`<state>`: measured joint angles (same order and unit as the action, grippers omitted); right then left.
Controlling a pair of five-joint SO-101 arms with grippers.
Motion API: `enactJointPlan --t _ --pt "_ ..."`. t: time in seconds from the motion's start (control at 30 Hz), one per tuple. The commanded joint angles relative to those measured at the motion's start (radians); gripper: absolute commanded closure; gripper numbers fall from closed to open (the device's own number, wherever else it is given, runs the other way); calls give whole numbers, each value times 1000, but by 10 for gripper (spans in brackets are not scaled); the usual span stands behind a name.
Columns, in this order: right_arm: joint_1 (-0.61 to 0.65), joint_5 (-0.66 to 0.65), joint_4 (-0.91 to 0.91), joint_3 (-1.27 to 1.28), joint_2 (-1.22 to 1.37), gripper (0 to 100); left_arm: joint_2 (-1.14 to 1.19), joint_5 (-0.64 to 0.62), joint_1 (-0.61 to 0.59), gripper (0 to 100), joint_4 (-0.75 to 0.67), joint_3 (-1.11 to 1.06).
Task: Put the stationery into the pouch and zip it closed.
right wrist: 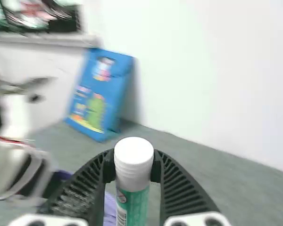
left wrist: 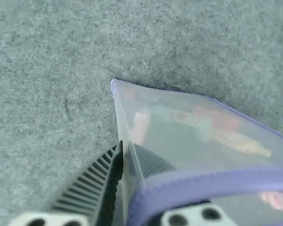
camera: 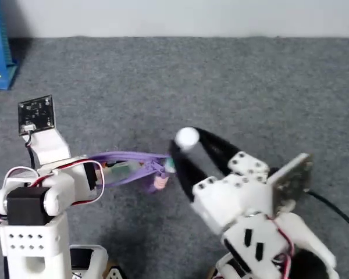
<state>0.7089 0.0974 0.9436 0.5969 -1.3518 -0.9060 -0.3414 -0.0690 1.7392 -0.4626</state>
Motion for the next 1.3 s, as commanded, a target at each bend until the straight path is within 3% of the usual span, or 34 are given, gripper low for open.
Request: enactJointPlan --t 0.0,0.27,0.47,0.77,1.0,1.27 --pt "104 5 -157 55 -5 991 3 20 6 988 14 2" --pt "197 -12 -588 262 2 991 3 20 6 988 14 4" --pt "277 -87 -707 427 4 991 3 21 6 988 14 7" --pt "271 -91 -700 554 2 984 2 21 6 988 14 7" --pt "277 -121 -618 480 -7 697 2 21 6 988 14 7" --pt "271 -118 -401 396 -93 681 2 21 6 988 14 5"
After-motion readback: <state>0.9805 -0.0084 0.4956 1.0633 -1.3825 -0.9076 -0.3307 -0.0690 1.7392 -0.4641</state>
